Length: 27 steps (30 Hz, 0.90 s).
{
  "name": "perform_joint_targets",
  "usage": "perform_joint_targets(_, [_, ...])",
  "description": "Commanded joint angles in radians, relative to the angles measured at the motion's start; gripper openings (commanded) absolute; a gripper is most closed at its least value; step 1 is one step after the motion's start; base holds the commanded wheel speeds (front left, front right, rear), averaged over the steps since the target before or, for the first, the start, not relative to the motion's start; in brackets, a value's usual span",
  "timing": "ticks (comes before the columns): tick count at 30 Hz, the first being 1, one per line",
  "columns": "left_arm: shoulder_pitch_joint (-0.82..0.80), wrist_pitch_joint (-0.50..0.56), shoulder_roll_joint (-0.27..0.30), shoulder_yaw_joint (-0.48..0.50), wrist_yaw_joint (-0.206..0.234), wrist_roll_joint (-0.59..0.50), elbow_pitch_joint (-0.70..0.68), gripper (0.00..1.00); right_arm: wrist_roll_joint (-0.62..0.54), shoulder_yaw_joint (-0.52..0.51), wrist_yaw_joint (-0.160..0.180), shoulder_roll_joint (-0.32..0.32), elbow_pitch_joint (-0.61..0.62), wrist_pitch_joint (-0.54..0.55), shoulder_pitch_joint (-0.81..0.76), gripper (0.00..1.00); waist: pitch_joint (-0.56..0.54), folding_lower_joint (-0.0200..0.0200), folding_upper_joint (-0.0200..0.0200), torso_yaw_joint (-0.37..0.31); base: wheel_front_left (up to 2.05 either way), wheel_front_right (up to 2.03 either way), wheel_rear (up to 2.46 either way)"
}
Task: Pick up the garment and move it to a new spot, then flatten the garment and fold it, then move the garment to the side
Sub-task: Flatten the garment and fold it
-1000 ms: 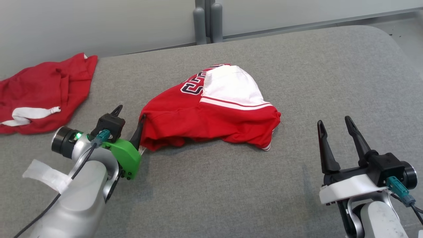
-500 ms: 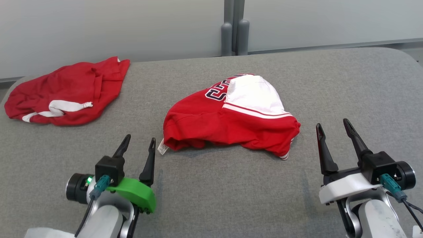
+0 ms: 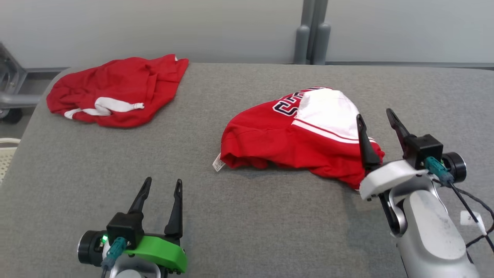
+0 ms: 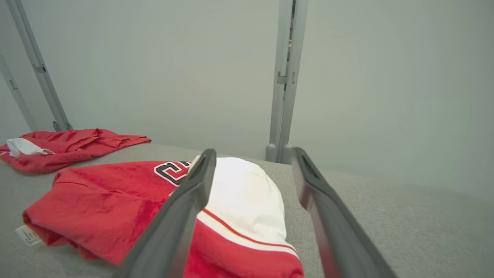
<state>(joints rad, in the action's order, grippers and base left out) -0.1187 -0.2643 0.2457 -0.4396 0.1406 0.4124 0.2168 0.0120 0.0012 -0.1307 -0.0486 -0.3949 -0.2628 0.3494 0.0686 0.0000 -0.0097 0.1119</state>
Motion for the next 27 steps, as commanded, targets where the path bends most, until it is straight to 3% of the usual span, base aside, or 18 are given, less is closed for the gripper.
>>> perform_joint_targets(1, [-0.004, 0.000, -0.001, -0.005, -0.005, -0.012, 0.000, 1.00, -0.020, 0.002, 0.000, -0.003, -0.047, -0.003, 0.050, 1.00, 0.036, 0.0000, 0.0097, 0.071, 0.00, 0.00, 0.00])
perform_joint_targets(12, [-0.060, 0.000, -0.030, -0.027, -0.016, -0.039, -0.013, 1.00, -0.075, -0.107, 0.000, -0.004, -0.385, 0.014, 0.308, 1.00, 0.109, 0.0000, 0.0097, 0.221, 0.00, 0.00, 0.00])
perform_joint_targets(25, [-0.074, 0.000, -0.065, -0.007, -0.033, -0.066, -0.015, 1.00, -0.200, -0.260, 0.000, -0.005, -0.635, 0.017, 0.447, 1.00, 0.154, 0.0000, 0.0097, 0.268, 0.00, 0.00, 0.00])
perform_joint_targets(26, [-0.072, 0.000, -0.070, 0.000, -0.033, -0.069, -0.013, 1.00, -0.217, -0.275, 0.000, -0.005, -0.655, 0.013, 0.458, 0.61, 0.156, 0.0000, 0.0097, 0.264, 0.00, 0.00, 0.00])
perform_joint_targets(27, [-0.072, 0.000, -0.070, 0.000, -0.033, -0.069, -0.013, 1.00, -0.217, -0.275, 0.000, -0.005, -0.655, 0.013, 0.458, 0.61, 0.156, 0.0000, 0.0097, 0.264, 0.00, 0.00, 0.00])
